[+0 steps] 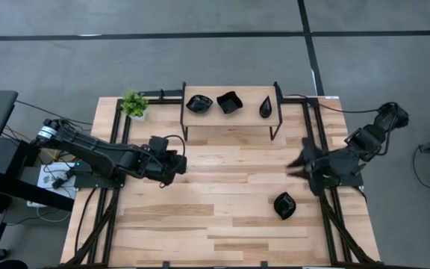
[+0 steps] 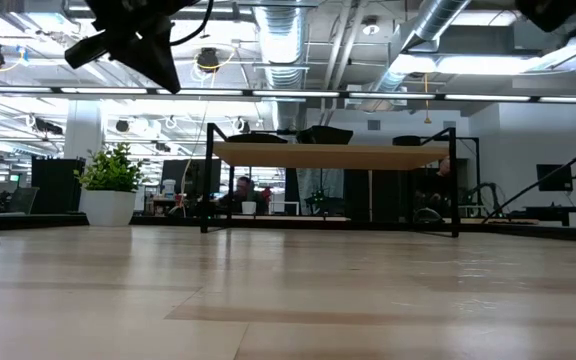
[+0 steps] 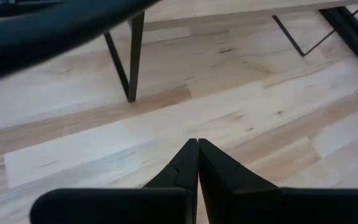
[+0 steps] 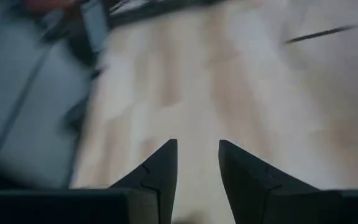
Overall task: Pick & Place Mini shaped plates
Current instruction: Stack the black plate on top of the black plate on the shelf
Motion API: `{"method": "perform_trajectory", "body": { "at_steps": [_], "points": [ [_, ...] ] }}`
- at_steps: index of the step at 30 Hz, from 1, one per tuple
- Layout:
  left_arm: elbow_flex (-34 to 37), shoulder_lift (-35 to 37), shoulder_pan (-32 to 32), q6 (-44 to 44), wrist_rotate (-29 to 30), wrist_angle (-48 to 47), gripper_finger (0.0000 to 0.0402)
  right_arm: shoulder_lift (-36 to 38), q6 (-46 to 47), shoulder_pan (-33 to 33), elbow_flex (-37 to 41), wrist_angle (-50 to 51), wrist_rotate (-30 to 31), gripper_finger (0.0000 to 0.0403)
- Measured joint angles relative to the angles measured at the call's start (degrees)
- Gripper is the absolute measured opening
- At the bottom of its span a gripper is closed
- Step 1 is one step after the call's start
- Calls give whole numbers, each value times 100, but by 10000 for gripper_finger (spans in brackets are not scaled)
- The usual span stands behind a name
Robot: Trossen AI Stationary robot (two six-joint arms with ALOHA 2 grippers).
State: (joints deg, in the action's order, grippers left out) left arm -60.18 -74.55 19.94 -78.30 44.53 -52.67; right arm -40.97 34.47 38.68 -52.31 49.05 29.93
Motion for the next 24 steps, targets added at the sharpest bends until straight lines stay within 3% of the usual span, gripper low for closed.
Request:
{"method": "perform_trajectory", "body": {
  "at_steps": [5,13,17,24],
  "points": [
    [4,-2,2,5,22,5,12,-513,-292,75,0,-37,-1906,113],
    [4,-2,2,5,39,18,13,-1351,479,137,0,918,-3535,113],
    [4,-2,2,4,41,24,13,-1690,1607,146,2,2087,-3642,113],
    [2,-4,2,4,39,24,13,-1508,3535,386,204,1755,-2990,116]
  ]
}}
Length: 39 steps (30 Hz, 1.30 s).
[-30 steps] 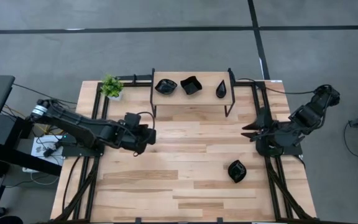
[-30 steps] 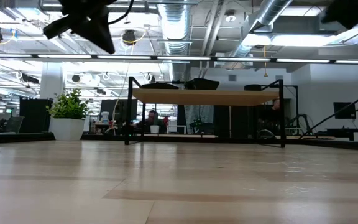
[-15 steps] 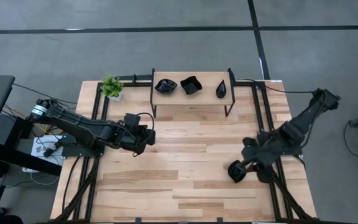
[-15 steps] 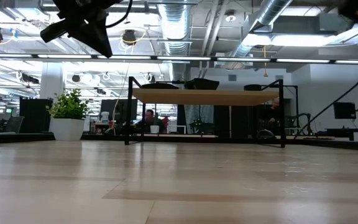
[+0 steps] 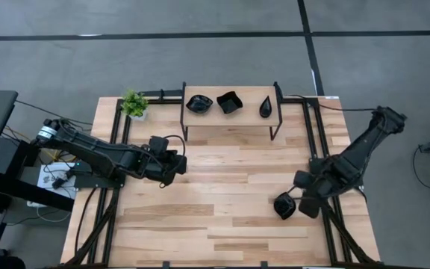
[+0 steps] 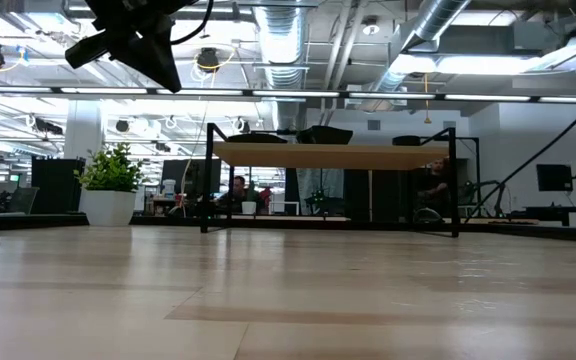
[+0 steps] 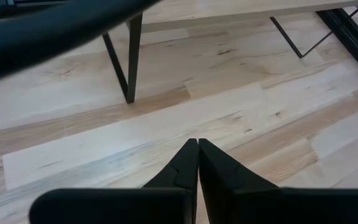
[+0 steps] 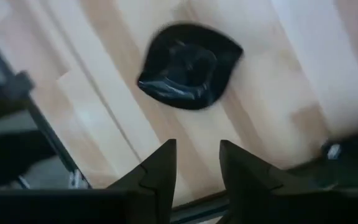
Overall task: Pick & Place Mini shaped plates
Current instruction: Stack the black plate on top of the black plate on the shelf
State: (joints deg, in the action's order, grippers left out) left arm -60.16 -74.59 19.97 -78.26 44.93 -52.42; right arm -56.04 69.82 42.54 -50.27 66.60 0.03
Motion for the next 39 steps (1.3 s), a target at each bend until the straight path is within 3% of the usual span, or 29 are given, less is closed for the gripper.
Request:
{"method": "perform_trajectory", "body": {
  "at_steps": [4,8,15,25,39],
  "points": [
    [0,0,-2,2,0,0,13,318,1524,304,598,-389,179,130],
    [0,0,0,4,-2,-2,13,635,2883,729,1215,-1056,747,152],
    [-4,-2,0,297,-87,-2,13,520,4712,1093,1688,-1158,909,188],
    [-4,-4,-2,302,-87,0,13,-164,5716,1138,1953,-1866,1076,181],
    [-7,-4,-2,302,-92,24,13,-1042,5779,964,1949,-2341,1329,168]
  ]
}}
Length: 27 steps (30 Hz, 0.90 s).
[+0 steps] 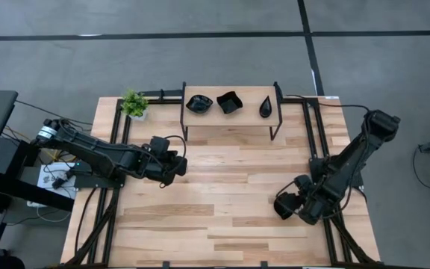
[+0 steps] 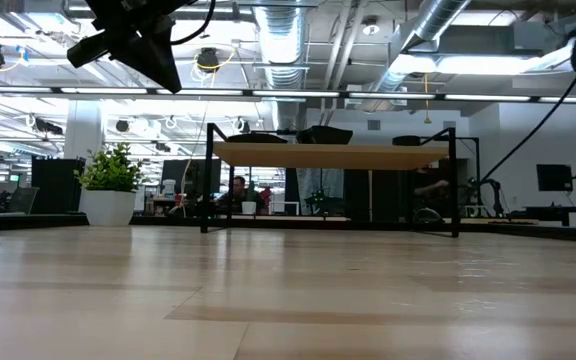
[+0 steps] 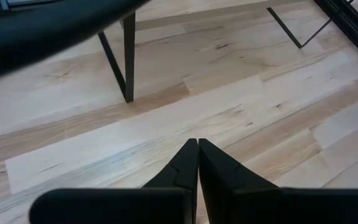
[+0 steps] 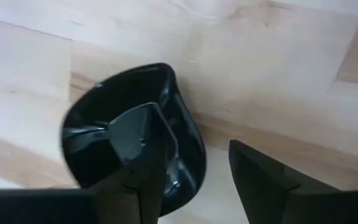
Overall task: Pick & Place Mini shaped plates
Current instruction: Stack the black plate on top of the black plate on the shelf
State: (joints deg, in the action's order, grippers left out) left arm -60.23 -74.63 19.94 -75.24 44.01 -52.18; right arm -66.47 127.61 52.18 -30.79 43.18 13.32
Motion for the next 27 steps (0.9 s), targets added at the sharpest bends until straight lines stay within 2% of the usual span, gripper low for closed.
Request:
{"method": "perform_trajectory", "body": {
  "at_steps": [13,27],
  "points": [
    [0,0,0,0,0,-2,13,-460,-49,28,22,-173,62,162],
    [0,0,0,0,0,0,13,-622,-156,28,22,-404,240,68]
  ]
}}
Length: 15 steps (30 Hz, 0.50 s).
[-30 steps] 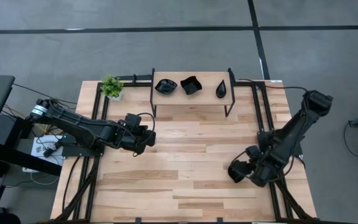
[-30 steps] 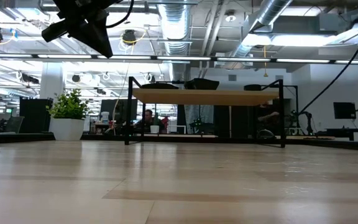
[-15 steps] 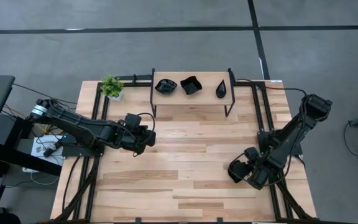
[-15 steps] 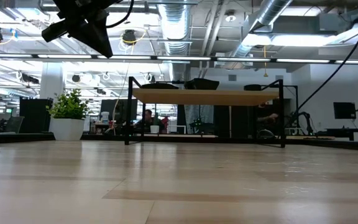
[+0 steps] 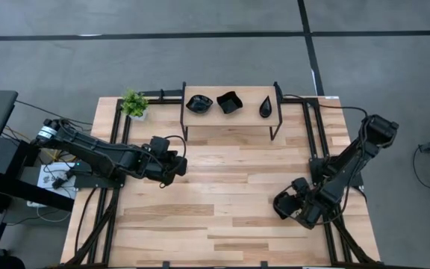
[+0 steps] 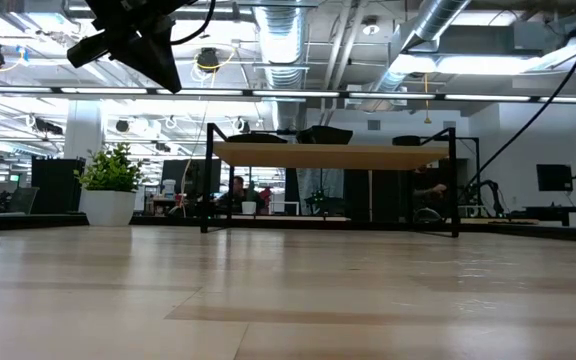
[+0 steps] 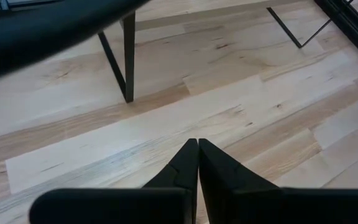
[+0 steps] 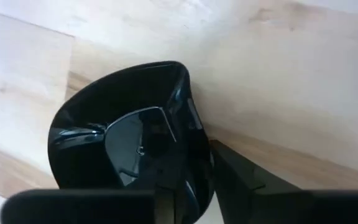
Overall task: Pick & Place Mini shaped plates
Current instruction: Stack the black plate on top of the black plate on the shelf
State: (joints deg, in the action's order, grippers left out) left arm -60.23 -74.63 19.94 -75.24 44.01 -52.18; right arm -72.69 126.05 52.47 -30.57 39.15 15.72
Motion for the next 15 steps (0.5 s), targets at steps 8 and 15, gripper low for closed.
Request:
{"method": "perform_trajectory", "body": {
  "at_steps": [8,15],
  "points": [
    [0,0,0,0,2,11,13,32,-219,-11,-8,-275,470,35],
    [0,0,-2,0,2,58,13,183,-945,-163,-87,-273,830,6]
  ]
}}
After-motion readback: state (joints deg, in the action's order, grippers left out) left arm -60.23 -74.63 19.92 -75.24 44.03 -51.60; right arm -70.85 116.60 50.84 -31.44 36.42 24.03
